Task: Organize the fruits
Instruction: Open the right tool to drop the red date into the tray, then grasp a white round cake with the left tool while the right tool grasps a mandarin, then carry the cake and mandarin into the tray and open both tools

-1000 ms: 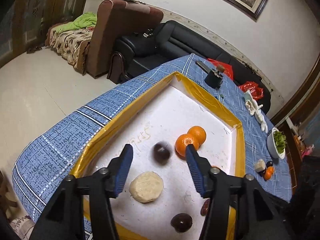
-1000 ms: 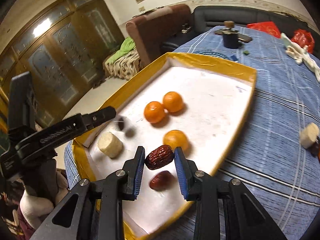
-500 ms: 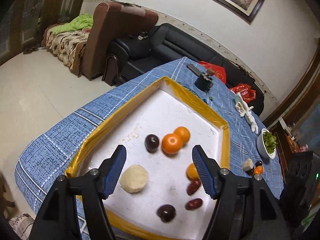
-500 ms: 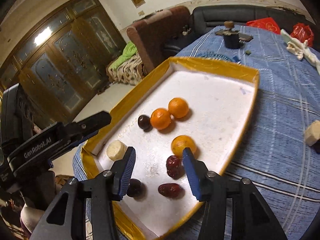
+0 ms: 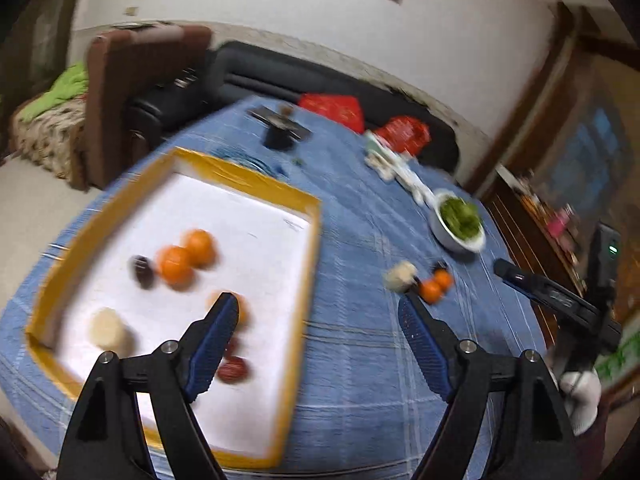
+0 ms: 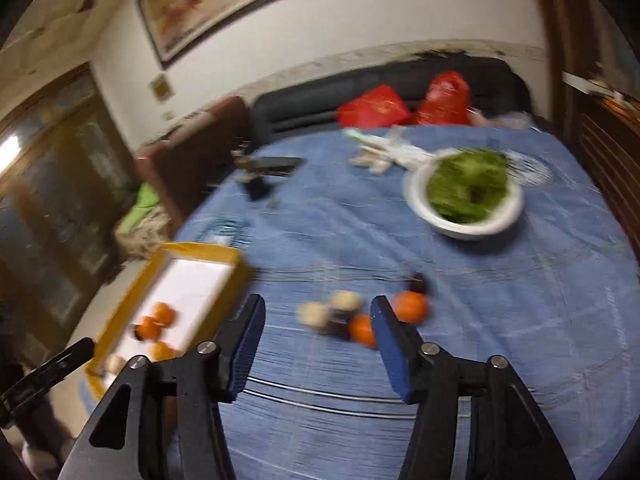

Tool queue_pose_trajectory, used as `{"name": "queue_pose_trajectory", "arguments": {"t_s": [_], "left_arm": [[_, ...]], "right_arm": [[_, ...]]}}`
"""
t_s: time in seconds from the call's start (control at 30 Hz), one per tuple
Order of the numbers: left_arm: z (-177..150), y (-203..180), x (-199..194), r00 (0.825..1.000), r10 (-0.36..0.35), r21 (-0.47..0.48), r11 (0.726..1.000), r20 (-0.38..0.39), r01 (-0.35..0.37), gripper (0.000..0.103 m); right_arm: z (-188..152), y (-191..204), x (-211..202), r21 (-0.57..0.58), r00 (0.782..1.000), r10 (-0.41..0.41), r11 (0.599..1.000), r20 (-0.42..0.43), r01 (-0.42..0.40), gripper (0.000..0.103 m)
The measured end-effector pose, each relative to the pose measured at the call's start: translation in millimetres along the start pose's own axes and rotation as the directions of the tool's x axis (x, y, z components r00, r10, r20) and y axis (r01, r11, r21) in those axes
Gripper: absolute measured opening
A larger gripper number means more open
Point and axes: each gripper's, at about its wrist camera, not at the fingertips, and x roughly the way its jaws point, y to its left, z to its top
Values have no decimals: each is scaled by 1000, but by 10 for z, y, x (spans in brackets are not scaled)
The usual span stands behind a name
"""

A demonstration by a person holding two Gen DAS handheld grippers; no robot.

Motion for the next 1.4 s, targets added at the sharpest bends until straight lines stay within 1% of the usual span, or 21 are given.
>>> {"name": "queue_pose_trajectory", "arguments": {"t_s": [0.07, 0.2, 0.27, 0.37, 0.5, 0.53, 0.57, 0.6, 0.63, 0.7, 0.77, 0.9, 1.0, 1.03, 1.1, 1.13, 1.2, 1.27, 1.3, 1.33, 1.4], "left_arm": [[-49, -163, 126, 999, -19, 31, 999, -42, 20, 81], [-86, -332, 204, 998, -4, 84, 996, -65, 9, 81], [-74, -353, 218, 998, 13, 92, 996, -62, -7, 81], [-33, -357, 277, 997, 33, 91, 996, -65, -27, 81], [47, -398, 441, 996, 33, 92, 995, -87, -25, 81], [63, -416, 491, 995, 34, 95, 995, -94, -26, 81], [86, -446, 558, 994, 32, 98, 995, -103, -22, 81], [99, -475, 612, 994, 28, 102, 995, -109, -17, 81], [118, -515, 688, 993, 23, 108, 994, -117, -10, 81], [138, -603, 840, 992, 17, 123, 992, -128, -1, 81], [154, -697, 1032, 989, 7, 143, 990, -145, 14, 81], [164, -864, 1399, 984, -3, 189, 981, -179, 38, 81], [138, -1006, 1684, 980, 27, 271, 962, -197, 28, 81], [130, -1030, 1735, 979, 30, 286, 958, -200, 30, 79], [142, -1061, 1849, 980, 27, 308, 951, -199, 37, 78], [153, -1063, 1894, 979, 19, 311, 949, -201, 45, 77], [165, -1061, 1999, 978, 15, 315, 948, -209, 53, 68], [156, -1059, 2126, 969, 0, 306, 949, -247, 78, 41], [161, -1045, 2133, 968, -47, 282, 952, -247, 118, 36], [160, -1049, 2139, 968, -57, 270, 955, -246, 125, 31], [151, -1058, 2124, 970, -48, 266, 957, -240, 113, 30]], "right_arm": [[-80, -128, 145, 12, 999, -17, 1000, -41, 17, 61], [-214, -226, 539, 32, 994, -5, 999, -107, 9, 60], [-224, -221, 644, 24, 993, -5, 1000, -114, 8, 60], [-228, -157, 866, -10, 992, -34, 999, -122, 33, 59], [-221, -144, 1103, -22, 991, -41, 999, -126, 39, 59], [-230, -148, 1124, -20, 992, -31, 999, -122, 29, 59], [-233, -141, 1117, -21, 994, -18, 1000, -111, 16, 55], [-233, -146, 1112, -22, 994, -1, 1000, -108, -2, 46], [-238, -156, 1094, -19, 995, 7, 1000, -98, -9, 45], [-237, -199, 1078, -1, 995, 23, 1000, -95, -23, 37], [-244, -253, 1030, 24, 994, 48, 999, -94, -46, 37], [-229, -262, 912, 28, 995, 70, 997, -78, -68, 37], [-198, -296, 784, 36, 994, 95, 995, -48, -94, 37], [-187, -302, 768, 38, 994, 99, 995, -44, -97, 37], [-173, -352, 751, 48, 996, 75, 996, -40, -73, 37], [-168, -389, 742, 63, 996, 81, 995, -40, -78, 37], [-147, -415, 722, 82, 994, 105, 991, -34, -102, 37], [-126, -397, 703, 78, 993, 112, 991, -24, -110, 37], [-124, -389, 690, 78, 993, 118, 990, -17, -116, 37], [-123, -391, 683, 79, 993, 121, 990, -14, -120, 37], [-123, -392, 683, 80, 993, 121, 990, -10, -120, 37]]}}
